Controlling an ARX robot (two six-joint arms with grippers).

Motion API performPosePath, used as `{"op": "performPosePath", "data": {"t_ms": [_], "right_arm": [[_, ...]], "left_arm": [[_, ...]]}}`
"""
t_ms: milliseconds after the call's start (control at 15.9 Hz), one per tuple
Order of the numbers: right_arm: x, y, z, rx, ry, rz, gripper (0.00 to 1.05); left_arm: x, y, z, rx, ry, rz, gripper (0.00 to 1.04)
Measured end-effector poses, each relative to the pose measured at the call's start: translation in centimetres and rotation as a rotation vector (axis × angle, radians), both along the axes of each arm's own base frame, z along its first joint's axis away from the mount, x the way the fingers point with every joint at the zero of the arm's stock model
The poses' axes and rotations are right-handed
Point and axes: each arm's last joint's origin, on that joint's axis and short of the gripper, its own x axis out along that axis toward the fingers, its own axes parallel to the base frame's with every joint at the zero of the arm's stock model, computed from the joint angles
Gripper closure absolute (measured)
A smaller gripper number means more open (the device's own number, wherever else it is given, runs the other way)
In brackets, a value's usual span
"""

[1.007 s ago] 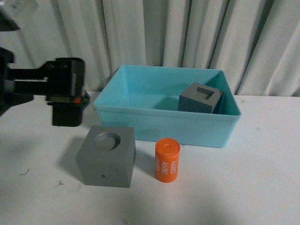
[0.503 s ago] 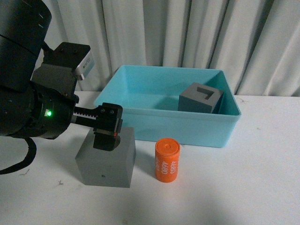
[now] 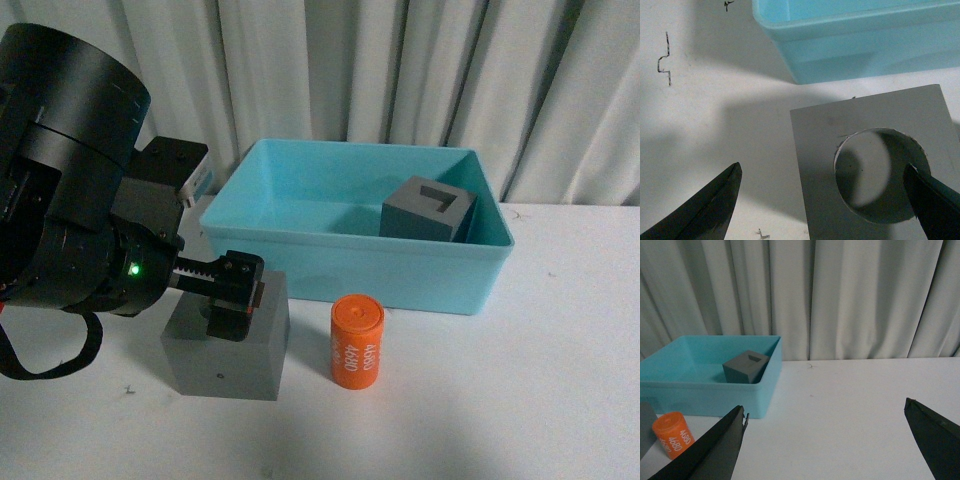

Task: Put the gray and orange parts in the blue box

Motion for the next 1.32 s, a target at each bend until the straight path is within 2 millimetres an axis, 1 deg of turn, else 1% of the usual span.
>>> {"op": "performPosePath", "data": {"t_ms": [378, 440, 503, 566, 692, 755, 818, 1133, 1196, 1258, 1321], "right_arm": [[0.0, 0.0, 0.0, 0.0, 0.0, 0.0, 0.06], [0.0, 0.0, 0.0, 0.0, 0.0, 0.0, 0.06], [0.0, 0.0, 0.0, 0.0, 0.0, 0.0, 0.06], [0.0, 0.0, 0.0, 0.0, 0.0, 0.0, 0.06], [0.0, 0.0, 0.0, 0.0, 0.0, 0.0, 0.06], [0.0, 0.0, 0.0, 0.0, 0.0, 0.0, 0.06], [0.0, 0.0, 0.0, 0.0, 0.0, 0.0, 0.06], [0.0, 0.0, 0.0, 0.0, 0.0, 0.0, 0.06], [0.0, 0.0, 0.0, 0.0, 0.0, 0.0, 0.06], [0.0, 0.0, 0.0, 0.0, 0.0, 0.0, 0.06], [0.0, 0.0, 0.0, 0.0, 0.0, 0.0, 0.06]], "left_arm": [[1.2, 0.2, -1.2, 0.011, 0.014, -0.001, 0.07], [1.4, 0.4, -1.5, 0.009, 0.021, 0.003, 0.1], [1.5, 0.5, -1.5, 0.004, 0.021, 0.003, 0.24], [1.5, 0.5, -1.5, 0.003, 0.023, 0.001, 0.35], [1.4, 0.5, -1.7, -0.003, 0.028, -0.006, 0.66], [1.4, 0.5, -1.7, -0.008, 0.031, -0.004, 0.76], [1.2, 0.5, -1.5, -0.025, 0.033, 0.0, 0.82], [-0.5, 1.6, -0.2, -0.042, 0.09, 0.014, 0.84], [-0.9, 1.9, 0.6, -0.058, 0.112, 0.02, 0.84], [-1.3, 2.2, 2.1, -0.086, 0.104, 0.014, 0.85], [-1.4, 2.1, 11.0, -0.21, -0.092, -0.031, 0.85]]}}
